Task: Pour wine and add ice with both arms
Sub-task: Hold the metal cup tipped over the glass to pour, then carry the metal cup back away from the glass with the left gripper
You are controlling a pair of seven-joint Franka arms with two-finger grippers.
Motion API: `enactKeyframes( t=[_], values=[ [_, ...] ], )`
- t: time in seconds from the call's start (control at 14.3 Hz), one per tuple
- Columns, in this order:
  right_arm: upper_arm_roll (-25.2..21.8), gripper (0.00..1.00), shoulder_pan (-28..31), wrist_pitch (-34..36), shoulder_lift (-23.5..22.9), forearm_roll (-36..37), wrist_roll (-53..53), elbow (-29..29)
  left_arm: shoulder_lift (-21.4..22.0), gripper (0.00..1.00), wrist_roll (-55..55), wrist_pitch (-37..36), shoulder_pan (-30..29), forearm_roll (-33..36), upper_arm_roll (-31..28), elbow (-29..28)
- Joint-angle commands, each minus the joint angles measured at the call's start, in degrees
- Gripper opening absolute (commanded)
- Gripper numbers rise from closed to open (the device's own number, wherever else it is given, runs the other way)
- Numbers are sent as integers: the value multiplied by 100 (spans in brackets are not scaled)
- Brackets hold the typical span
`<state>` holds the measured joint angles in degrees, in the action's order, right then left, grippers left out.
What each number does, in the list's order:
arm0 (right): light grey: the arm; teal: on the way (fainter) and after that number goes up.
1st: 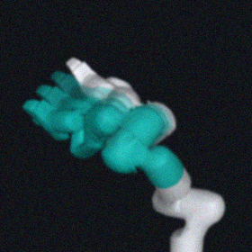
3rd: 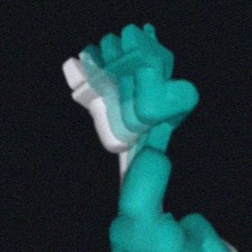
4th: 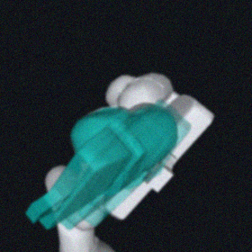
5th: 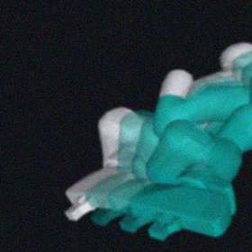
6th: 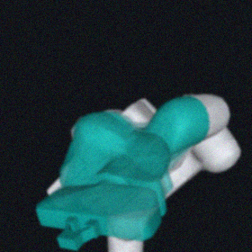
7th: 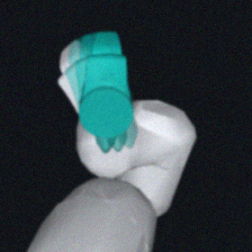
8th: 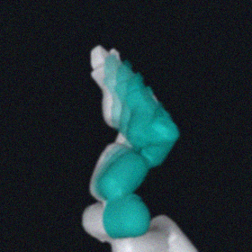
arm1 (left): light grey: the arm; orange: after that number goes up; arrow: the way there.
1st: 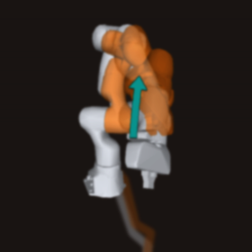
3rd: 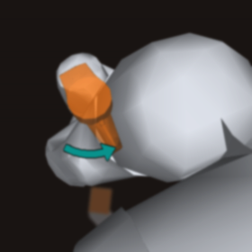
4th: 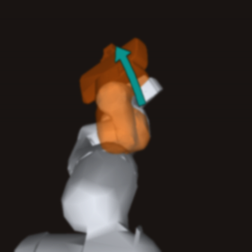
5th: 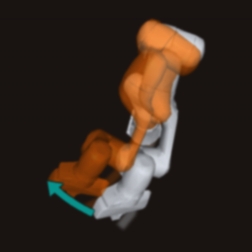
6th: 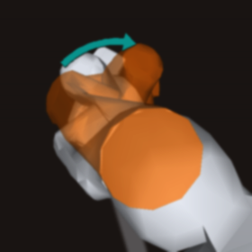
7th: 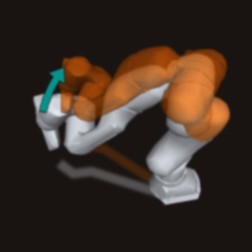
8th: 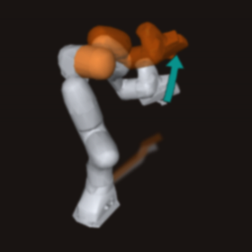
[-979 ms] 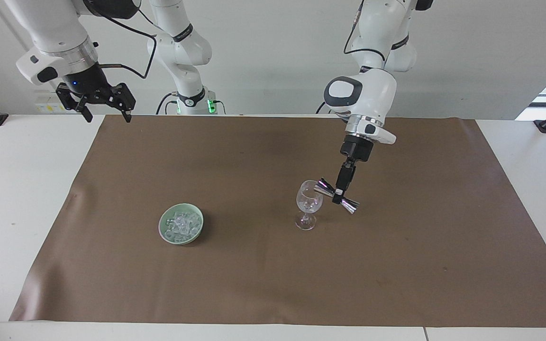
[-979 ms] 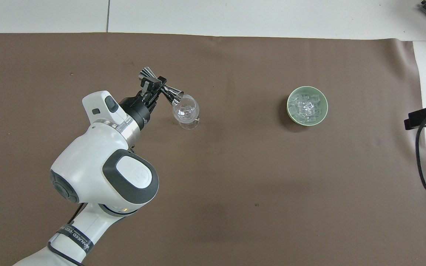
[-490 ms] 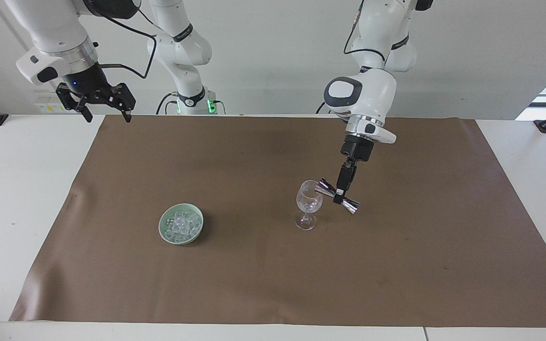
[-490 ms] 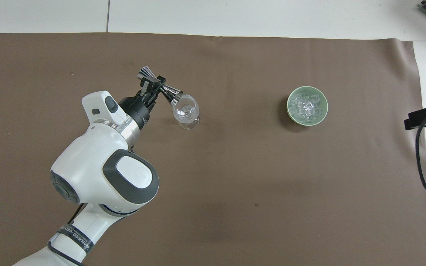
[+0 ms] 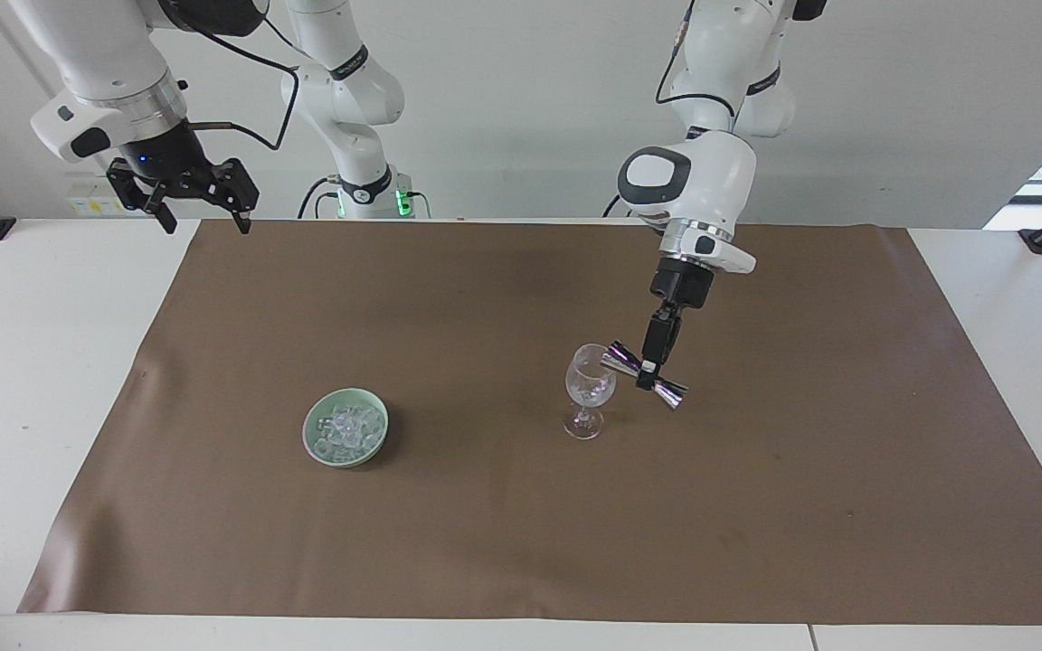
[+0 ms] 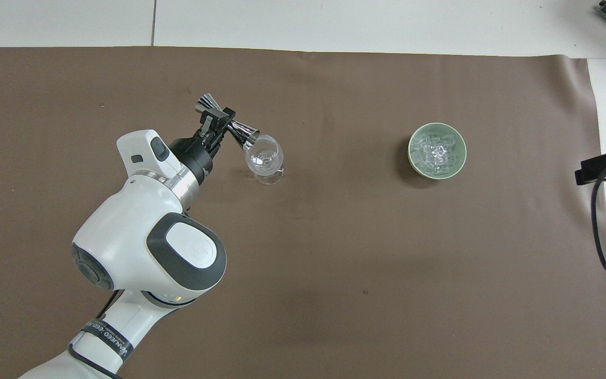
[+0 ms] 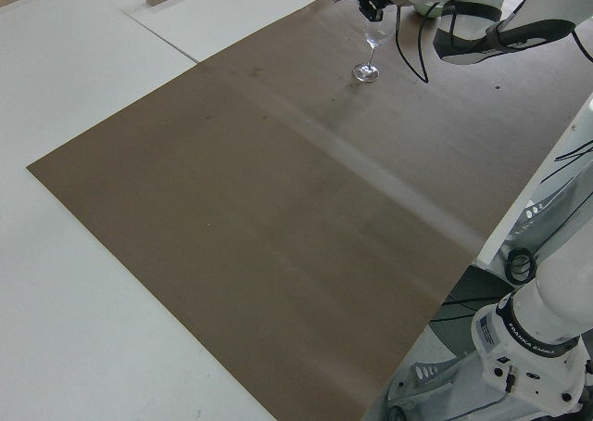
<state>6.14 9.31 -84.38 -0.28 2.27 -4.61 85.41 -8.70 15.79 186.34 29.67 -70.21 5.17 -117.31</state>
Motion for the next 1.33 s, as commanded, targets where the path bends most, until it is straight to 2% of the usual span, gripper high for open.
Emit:
enactKeyframes(
  t=[0.0,1.26],
  values=[
    [10,100,19,-35,107,-95,74,125,-96,0,-85,175,127,69,-78,129],
    [10,100,19,-35,107,-95,74,125,-123,0,-120,218,215,69,-78,164]
  ],
)
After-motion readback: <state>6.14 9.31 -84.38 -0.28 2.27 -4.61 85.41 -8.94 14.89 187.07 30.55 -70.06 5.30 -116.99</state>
